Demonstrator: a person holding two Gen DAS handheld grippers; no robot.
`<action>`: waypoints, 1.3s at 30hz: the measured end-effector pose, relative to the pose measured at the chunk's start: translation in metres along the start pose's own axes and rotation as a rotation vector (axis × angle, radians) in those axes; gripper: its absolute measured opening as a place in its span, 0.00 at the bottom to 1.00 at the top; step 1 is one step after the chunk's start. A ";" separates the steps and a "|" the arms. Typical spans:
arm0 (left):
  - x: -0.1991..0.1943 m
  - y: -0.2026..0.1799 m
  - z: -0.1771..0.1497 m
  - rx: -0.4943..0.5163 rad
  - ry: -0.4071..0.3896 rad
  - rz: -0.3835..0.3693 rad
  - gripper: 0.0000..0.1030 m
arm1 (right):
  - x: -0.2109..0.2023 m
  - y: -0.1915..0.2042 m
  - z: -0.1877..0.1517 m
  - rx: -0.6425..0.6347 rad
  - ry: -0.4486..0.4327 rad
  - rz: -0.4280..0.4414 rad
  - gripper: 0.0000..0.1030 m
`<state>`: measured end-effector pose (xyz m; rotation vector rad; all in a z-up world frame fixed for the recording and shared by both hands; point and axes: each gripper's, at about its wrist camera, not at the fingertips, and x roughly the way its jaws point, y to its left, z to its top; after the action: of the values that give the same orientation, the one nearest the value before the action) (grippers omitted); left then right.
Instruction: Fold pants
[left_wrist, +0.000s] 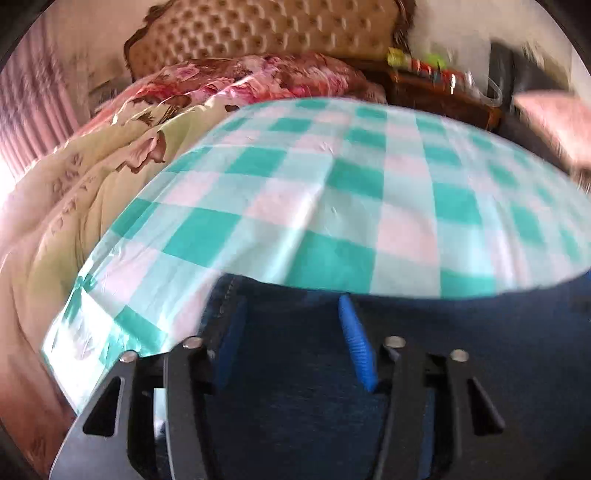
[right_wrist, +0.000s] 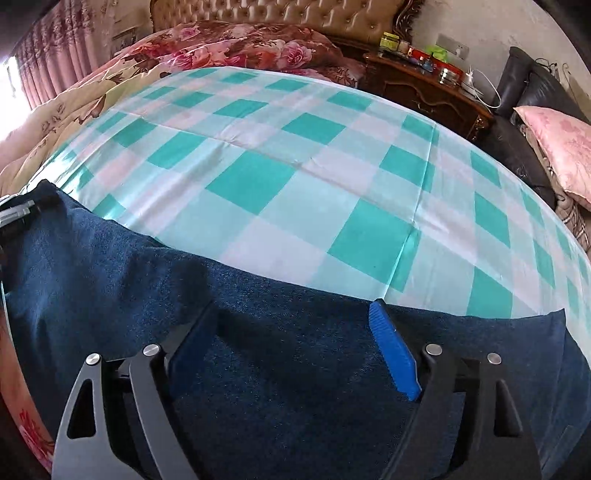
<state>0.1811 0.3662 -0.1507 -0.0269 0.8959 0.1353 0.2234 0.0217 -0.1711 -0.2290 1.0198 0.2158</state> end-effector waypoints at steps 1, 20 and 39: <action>-0.009 -0.002 0.000 -0.002 -0.029 -0.029 0.50 | -0.002 0.001 0.000 0.003 -0.005 -0.016 0.76; -0.037 0.023 0.004 -0.058 -0.112 0.088 0.67 | -0.027 0.008 0.014 0.060 -0.068 0.025 0.72; -0.108 0.000 -0.087 0.105 -0.127 -0.016 0.70 | -0.047 0.054 -0.078 -0.007 -0.007 0.059 0.75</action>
<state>0.0469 0.3477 -0.1210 0.0719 0.7748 0.0740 0.1205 0.0476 -0.1746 -0.2045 1.0200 0.2738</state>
